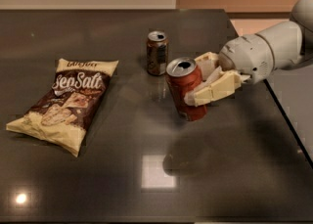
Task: Place coke can upright
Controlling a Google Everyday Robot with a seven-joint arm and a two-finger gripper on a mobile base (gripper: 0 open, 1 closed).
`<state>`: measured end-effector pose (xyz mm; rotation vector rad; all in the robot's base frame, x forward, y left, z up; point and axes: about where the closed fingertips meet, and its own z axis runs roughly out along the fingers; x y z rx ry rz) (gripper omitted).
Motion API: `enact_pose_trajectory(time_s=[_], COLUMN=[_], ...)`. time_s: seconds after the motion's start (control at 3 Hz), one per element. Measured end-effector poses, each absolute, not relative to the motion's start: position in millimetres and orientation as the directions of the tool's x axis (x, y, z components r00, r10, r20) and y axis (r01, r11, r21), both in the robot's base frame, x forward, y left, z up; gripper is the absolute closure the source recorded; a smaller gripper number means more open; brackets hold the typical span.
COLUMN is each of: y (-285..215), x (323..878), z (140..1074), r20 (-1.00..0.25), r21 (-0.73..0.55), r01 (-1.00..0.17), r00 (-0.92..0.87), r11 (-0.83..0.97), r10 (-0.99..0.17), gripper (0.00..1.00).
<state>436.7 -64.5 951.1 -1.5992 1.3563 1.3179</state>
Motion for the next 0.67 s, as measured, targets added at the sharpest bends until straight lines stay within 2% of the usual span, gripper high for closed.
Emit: enact_pose_trajectory(time_s=[0.67], y=[-72.1], x=[438.6], z=[936.2], r20=[-0.963], r21=[0.107], r01=[-0.972], r00=[-0.049], r11=[-0.207], r10=[-0.264], gripper=[1.0])
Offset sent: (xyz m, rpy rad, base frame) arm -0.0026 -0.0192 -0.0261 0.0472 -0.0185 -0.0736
